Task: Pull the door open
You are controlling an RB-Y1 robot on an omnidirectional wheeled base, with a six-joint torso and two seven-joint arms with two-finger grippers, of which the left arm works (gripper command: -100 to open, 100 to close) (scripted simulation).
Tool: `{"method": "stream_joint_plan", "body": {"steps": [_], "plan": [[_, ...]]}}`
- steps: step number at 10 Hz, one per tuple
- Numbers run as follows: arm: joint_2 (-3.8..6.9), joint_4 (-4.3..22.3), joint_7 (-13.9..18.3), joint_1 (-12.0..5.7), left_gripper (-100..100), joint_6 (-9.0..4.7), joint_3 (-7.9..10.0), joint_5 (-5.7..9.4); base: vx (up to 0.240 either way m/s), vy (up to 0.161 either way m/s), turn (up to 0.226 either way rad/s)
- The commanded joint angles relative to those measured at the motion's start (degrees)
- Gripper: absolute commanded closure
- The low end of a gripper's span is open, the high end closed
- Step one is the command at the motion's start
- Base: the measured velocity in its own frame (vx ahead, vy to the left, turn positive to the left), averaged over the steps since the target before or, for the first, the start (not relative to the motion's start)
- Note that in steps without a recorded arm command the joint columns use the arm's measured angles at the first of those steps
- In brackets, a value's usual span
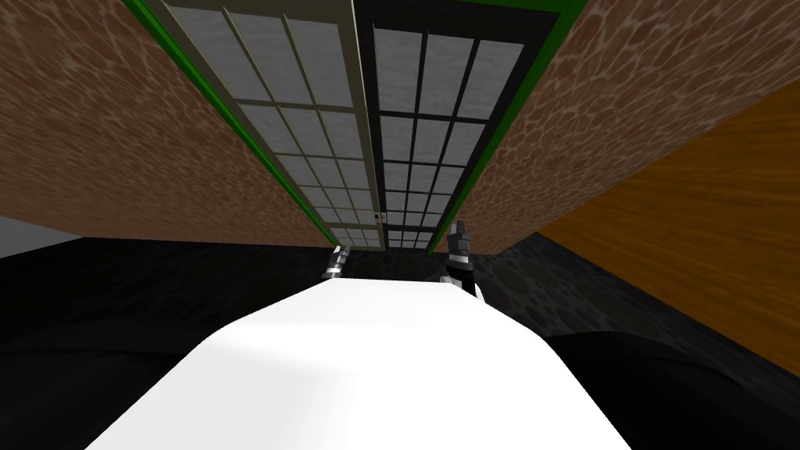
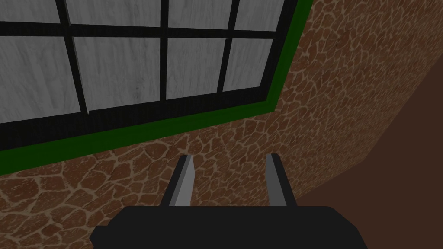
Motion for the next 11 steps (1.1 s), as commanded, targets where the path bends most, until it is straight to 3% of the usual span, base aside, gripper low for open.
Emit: {"method": "stream_joint_plan", "body": {"steps": [1, 11], "plan": [[0.25, 1.78, -1.66, -0.18, -100, -0.81, 0.29, -0.1, 0.109, -0.023, -0.039], [1.43, 13.68, -11.89, -1.81, -100, -5.84, 2.04, -0.87, 0.118, -0.026, -0.048]]}}
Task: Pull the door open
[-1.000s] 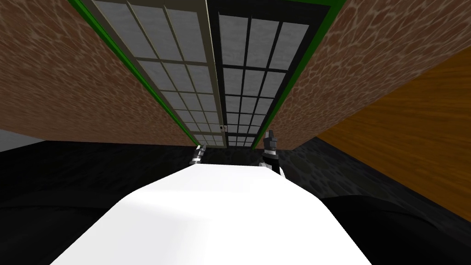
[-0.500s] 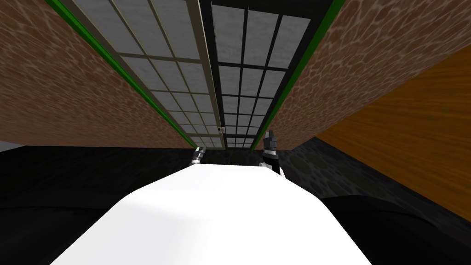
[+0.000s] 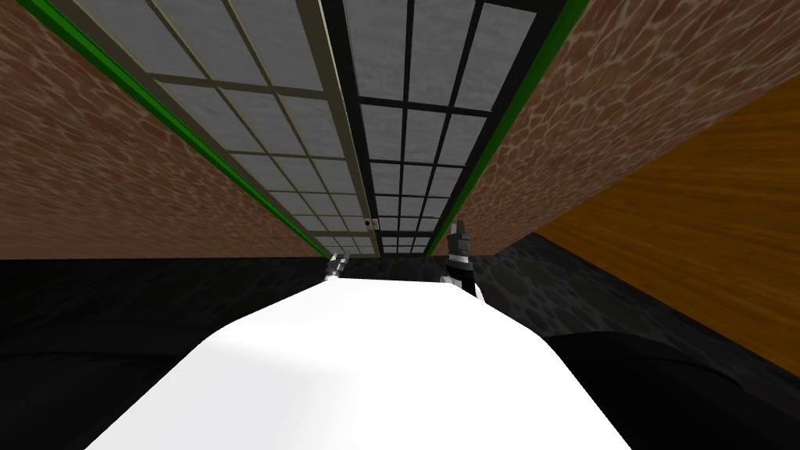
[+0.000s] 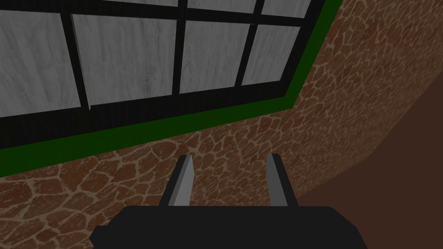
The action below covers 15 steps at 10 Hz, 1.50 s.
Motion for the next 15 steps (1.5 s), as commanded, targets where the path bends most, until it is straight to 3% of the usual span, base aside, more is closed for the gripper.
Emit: {"method": "stream_joint_plan", "body": {"steps": [1, 8, 11, 15], "plan": [[0.11, 1.77, -1.54, -0.27, -100, -0.8, 0.24, -0.12, 0.099, -0.007, -0.038], [0.78, 9.74, -8.45, -1.51, -100, -4.19, 1.41, -0.63, 0.118, -0.013, -0.047], [0.91, 11.36, -9.85, -1.77, -100, -4.88, 1.64, -0.74, 0.109, -0.005, -0.027], [1.26, 16.07, -14.0, -2.7, -100, -6.91, 2.33, -1.04, 0.176, 0.001, -0.059]]}}
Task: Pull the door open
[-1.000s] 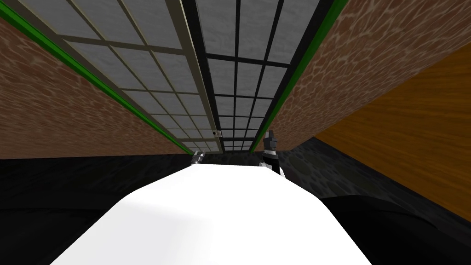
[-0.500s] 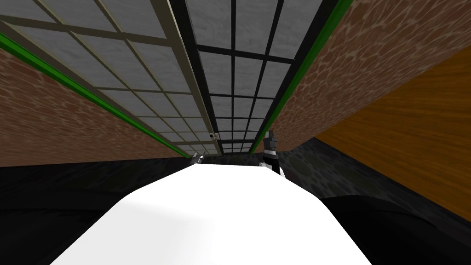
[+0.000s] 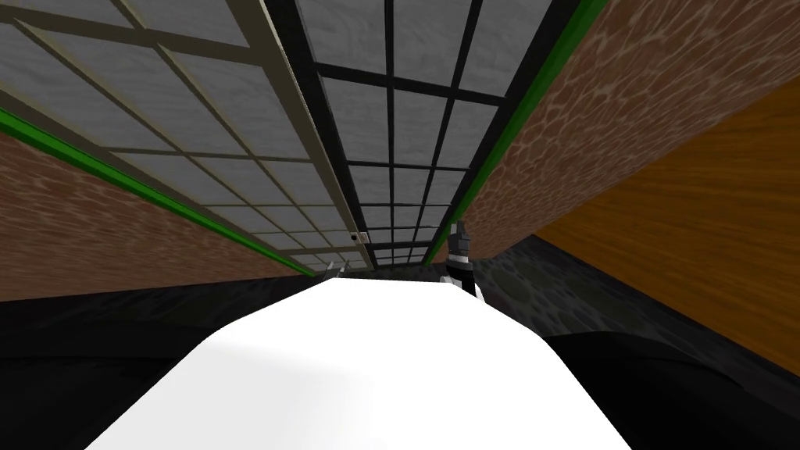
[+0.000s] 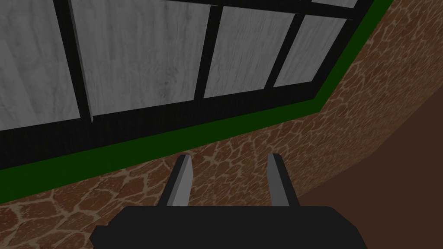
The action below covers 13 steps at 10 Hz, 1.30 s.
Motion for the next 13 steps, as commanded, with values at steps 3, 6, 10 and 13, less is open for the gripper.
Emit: {"method": "stream_joint_plan", "body": {"steps": [3, 6, 10, 13], "plan": [[0.28, 3.35, -2.97, -1.01, -100, -1.47, 0.47, -0.2, 0.185, 0.005, -0.052], [0.47, 4.24, -3.03, -0.45, -100, -1.06, 1.1, 0.07, -0.039, 0.013, 0.038], [0.95, 7.14, -4.23, 0.14, -100, -0.19, 2.96, 0.78, -0.186, 0.01, 0.053], [1.36, 9.98, -5.51, 0.16, -100, 0.71, 4.79, 1.49, -0.189, 0.038, 0.05]]}}
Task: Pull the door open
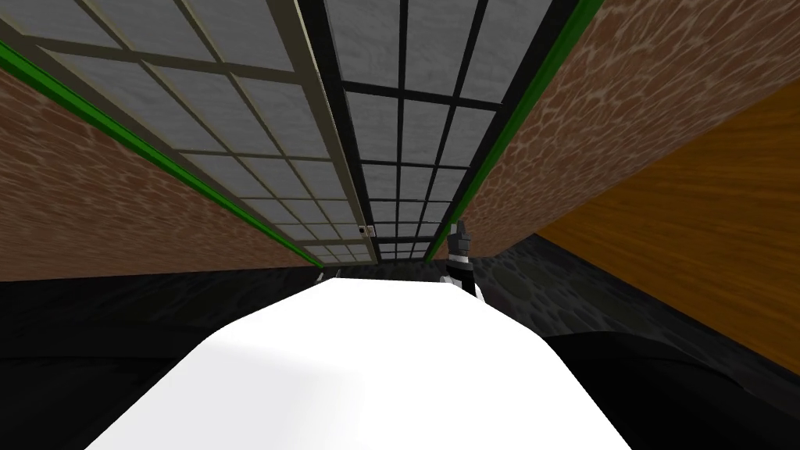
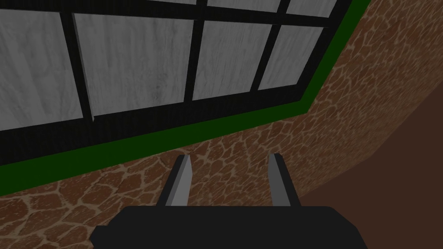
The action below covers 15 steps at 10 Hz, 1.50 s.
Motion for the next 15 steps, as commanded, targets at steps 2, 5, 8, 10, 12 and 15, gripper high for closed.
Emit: {"method": "stream_joint_plan", "body": {"steps": [2, 5, 8, 10, 12, 15], "plan": [[0.16, 1.65, -1.29, 0.01, -100, 1.51, 1.63, 0.61, -0.18, 0.046, 0.045], [0.45, 5.07, -3.0, -0.91, -100, 2.64, 3.77, 1.46, -0.18, 0.042, 0.035], [0.52, 7.89, -4.54, -2.39, -100, 3.61, 5.46, 2.14, -0.143, 0.055, 0.005], [0.39, 10.03, -5.81, -4.18, -100, 4.35, 6.65, 2.62, -0.05, 0.029, -0.02], [0.09, 11.66, -6.91, -6.29, -100, 4.95, 7.46, 2.96, -0.015, 0.04, -0.062], [-0.75, 13.36, -8.38, -10.4, -100, 5.62, 8.04, 3.21, 0.074, 0.044, -0.093]]}}
